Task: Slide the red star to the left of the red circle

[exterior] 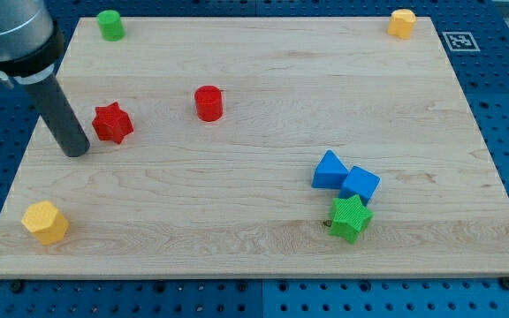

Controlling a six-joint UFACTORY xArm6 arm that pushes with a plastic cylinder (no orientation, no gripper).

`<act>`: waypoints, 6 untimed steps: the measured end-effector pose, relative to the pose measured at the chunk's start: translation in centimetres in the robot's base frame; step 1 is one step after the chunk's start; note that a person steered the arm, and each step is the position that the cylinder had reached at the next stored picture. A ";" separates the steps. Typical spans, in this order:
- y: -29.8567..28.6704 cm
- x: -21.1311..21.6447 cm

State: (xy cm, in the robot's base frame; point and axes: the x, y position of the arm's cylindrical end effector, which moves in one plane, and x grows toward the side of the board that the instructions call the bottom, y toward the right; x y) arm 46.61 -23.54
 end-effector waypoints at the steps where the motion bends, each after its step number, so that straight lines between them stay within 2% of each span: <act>1: 0.4 0.0; 2: 3.2 -0.9; 6: 2.8 -2.5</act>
